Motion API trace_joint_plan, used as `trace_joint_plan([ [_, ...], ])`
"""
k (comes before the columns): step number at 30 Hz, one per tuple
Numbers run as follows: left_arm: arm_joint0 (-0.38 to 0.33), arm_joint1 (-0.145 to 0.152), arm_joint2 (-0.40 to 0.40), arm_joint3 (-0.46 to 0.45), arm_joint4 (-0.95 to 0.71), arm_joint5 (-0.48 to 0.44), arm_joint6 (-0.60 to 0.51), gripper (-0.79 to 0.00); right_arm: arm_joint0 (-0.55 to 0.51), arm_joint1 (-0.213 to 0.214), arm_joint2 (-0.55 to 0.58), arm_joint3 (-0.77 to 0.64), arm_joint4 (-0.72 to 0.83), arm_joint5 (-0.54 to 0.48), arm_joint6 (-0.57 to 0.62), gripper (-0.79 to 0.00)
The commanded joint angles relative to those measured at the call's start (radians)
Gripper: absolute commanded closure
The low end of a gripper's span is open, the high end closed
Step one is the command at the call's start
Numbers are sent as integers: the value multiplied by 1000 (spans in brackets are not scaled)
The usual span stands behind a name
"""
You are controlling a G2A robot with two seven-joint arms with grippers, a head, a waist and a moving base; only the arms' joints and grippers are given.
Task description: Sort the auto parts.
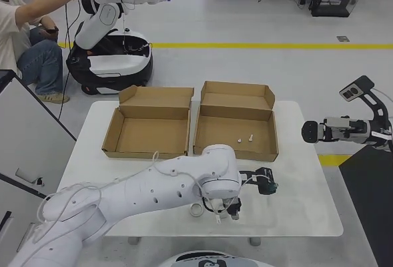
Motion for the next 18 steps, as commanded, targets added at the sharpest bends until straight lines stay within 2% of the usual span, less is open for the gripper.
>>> trace_joint_plan([
  [1, -2, -8, 13, 30, 3, -18, 5, -785, 0, 0, 0, 0, 0, 0, 0, -785],
  [8, -9, -37, 39, 107, -16, -38, -8, -785, 0, 0, 0, 0, 0, 0, 0, -785],
  [18, -17, -60, 62, 156, -16, -61, -14, -785, 0, 0, 0, 0, 0, 0, 0, -785],
])
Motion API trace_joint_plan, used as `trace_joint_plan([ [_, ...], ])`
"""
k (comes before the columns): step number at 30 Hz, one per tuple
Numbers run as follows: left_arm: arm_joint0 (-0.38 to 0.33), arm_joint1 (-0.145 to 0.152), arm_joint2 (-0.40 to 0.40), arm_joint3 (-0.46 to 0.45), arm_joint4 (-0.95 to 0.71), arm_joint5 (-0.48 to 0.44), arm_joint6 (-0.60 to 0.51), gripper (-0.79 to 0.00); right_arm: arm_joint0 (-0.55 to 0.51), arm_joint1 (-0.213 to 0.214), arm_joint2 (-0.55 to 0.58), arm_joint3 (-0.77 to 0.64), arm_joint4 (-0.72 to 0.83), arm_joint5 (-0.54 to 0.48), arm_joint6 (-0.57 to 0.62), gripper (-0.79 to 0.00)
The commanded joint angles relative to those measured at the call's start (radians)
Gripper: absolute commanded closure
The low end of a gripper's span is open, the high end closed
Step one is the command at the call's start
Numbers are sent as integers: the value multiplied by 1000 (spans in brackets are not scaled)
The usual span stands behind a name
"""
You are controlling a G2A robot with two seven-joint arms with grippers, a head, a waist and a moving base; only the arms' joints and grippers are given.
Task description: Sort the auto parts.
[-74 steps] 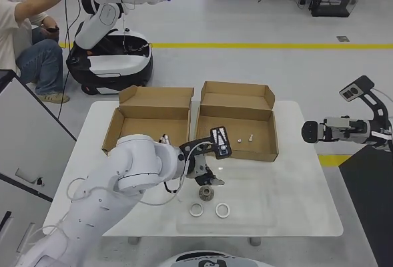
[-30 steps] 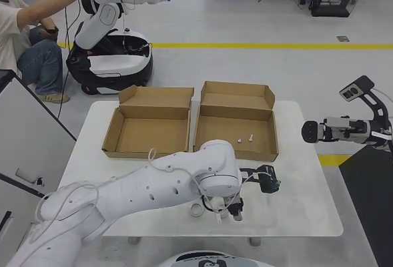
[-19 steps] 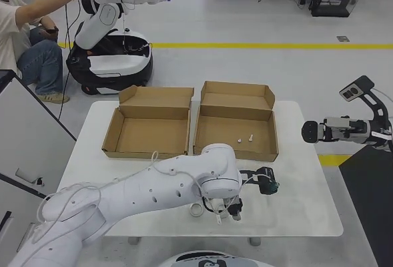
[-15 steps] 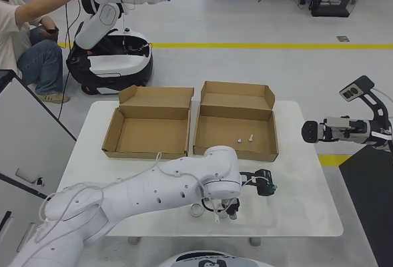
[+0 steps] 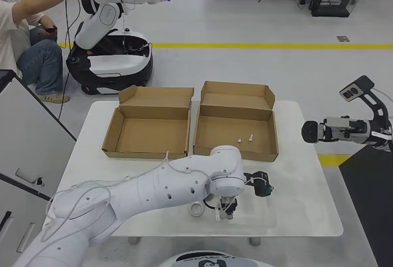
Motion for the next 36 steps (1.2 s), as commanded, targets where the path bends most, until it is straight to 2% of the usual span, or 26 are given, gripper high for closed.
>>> trace_joint_plan([
  [1, -1, -2, 5, 9, 1, -2, 0, -785, 0, 0, 0, 0, 0, 0, 0, -785],
  [3, -2, -4, 9, 16, 3, -4, 0, -776, 0, 0, 0, 0, 0, 0, 0, -785],
  [5, -4, -6, 15, 24, 6, -4, 0, -690, 0, 0, 0, 0, 0, 0, 0, -785],
  [7, -6, -8, 18, 30, 4, -5, 0, -674, 0, 0, 0, 0, 0, 0, 0, -785],
  [11, -7, -10, 24, 41, 2, -15, 0, -542, 0, 0, 0, 0, 0, 0, 0, -785],
  [12, -8, -10, 26, 45, 1, -17, 0, -560, 0, 0, 0, 0, 0, 0, 0, -785],
  [14, -8, -12, 31, 49, 1, -23, 0, -496, 0, 0, 0, 0, 0, 0, 0, -785],
  [16, -7, -14, 38, 54, -1, -29, 0, -483, 0, 0, 0, 0, 0, 0, 0, -785],
  [18, -8, -17, 46, 60, -5, -29, 0, -419, 0, 0, 0, 0, 0, 0, 0, -785],
  [36, 30, -21, 46, 88, 11, -33, 3, -289, 0, 0, 0, 0, 0, 0, 0, -785],
])
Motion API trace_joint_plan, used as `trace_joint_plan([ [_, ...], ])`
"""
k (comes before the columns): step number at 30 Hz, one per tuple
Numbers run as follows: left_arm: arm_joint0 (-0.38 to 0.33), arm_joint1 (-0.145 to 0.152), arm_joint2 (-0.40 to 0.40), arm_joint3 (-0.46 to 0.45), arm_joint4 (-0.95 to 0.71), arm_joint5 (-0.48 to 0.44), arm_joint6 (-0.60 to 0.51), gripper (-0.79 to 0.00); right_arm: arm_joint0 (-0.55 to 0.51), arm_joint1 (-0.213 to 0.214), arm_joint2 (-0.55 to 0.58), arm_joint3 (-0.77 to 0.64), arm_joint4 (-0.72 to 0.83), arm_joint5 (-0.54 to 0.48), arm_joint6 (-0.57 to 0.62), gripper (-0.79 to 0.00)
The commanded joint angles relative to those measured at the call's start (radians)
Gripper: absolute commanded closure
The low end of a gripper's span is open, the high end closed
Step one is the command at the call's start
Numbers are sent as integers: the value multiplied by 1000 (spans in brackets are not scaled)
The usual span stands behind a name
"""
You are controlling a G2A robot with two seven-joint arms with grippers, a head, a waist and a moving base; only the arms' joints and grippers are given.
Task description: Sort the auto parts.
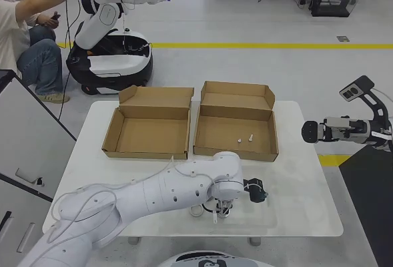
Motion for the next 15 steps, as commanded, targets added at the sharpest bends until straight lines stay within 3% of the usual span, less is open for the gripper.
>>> trace_joint_plan([
  [1, 1, 0, 0, -1, 1, 0, 0, -283, 0, 0, 0, 0, 0, 0, 0, -785],
  [7, 5, 1, 0, -2, 0, 0, 0, -206, 0, 0, 0, 0, 0, 0, 0, -785],
  [15, 10, 1, 0, 7, 7, -8, 8, -191, 0, 0, 0, 0, 0, 0, 0, -785],
])
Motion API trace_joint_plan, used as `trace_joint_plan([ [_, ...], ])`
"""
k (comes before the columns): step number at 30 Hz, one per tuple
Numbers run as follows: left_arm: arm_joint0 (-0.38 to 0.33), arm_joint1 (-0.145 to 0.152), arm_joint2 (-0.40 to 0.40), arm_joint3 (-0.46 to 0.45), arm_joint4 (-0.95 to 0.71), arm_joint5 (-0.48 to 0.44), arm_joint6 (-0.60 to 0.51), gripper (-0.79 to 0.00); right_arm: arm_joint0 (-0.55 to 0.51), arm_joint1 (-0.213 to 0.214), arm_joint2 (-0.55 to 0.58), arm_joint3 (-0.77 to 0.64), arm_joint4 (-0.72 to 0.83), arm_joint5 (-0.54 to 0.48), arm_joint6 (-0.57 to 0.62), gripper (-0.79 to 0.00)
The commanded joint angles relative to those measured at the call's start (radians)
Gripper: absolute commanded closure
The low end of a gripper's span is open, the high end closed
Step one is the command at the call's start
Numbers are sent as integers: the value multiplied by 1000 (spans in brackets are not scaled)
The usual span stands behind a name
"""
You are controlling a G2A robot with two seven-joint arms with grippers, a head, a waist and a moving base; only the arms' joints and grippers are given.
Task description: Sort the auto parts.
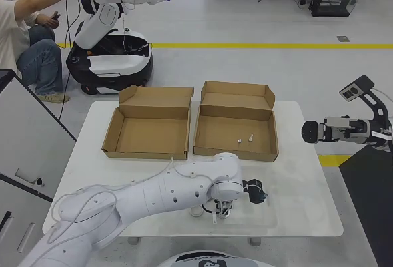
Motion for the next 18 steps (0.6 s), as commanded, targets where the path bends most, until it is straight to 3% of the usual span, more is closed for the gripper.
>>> trace_joint_plan([
  [1, 0, -1, 0, 2, 1, -1, 1, -185, 0, 0, 0, 0, 0, 0, 0, -785],
  [4, 0, -3, 0, 6, 3, -2, 2, -148, 0, 0, 0, 0, 0, 0, 0, -785],
  [6, -1, -5, 0, 10, 3, -3, 3, 0, 0, 0, 0, 0, 0, 0, 0, -785],
  [13, -7, -6, 0, 20, 1, -20, 20, 0, 0, 0, 0, 0, 0, 0, 0, -785],
  [18, -30, 4, -23, -31, -20, -8, 8, 0, 0, 0, 0, 0, 0, 0, 0, -785],
])
